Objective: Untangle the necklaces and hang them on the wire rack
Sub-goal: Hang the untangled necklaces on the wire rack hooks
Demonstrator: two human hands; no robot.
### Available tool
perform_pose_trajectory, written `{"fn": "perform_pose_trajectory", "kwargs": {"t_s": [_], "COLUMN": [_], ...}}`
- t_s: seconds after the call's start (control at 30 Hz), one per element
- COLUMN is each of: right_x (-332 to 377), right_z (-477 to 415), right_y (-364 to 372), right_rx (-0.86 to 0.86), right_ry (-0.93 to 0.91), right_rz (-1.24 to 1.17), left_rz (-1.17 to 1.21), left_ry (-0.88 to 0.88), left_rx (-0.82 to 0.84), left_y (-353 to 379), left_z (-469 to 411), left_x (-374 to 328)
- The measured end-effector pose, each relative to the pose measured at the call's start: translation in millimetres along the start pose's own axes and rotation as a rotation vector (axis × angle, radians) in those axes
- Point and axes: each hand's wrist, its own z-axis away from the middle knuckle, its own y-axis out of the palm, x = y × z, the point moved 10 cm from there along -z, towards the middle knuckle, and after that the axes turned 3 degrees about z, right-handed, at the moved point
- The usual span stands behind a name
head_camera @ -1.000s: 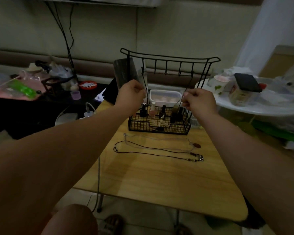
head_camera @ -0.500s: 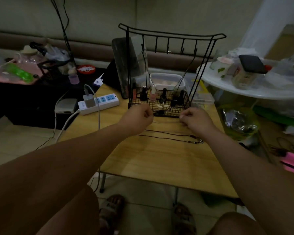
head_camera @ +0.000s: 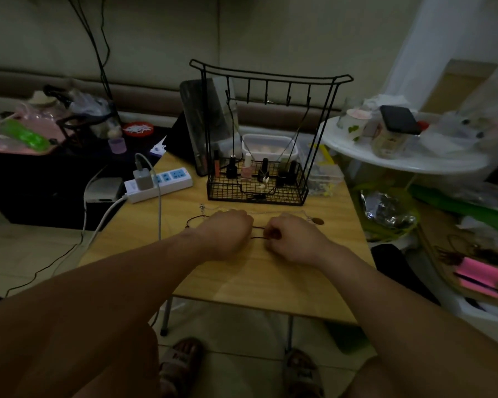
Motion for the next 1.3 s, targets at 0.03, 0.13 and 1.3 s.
{"fn": "perform_pose_trajectory", "kwargs": {"t_s": [0.03, 0.13, 1.3], "right_x": [4, 17, -13], "right_z": [-1, -2, 25], "right_y": [1, 5, -221], "right_rx": [-0.004, 0.000, -0.277], "right_ry": [-0.004, -0.032, 0.140], "right_rz": [-0.017, -0.065, -0.897], "left_rz": [0.036, 0.310, 0.815], "left_ry": [-0.001, -0.039, -0.049], "left_rx": [-0.001, -0.033, -0.254], "left_y": [1, -5, -213], "left_z": [1, 6, 26], "left_x": [-1, -1, 16]}}
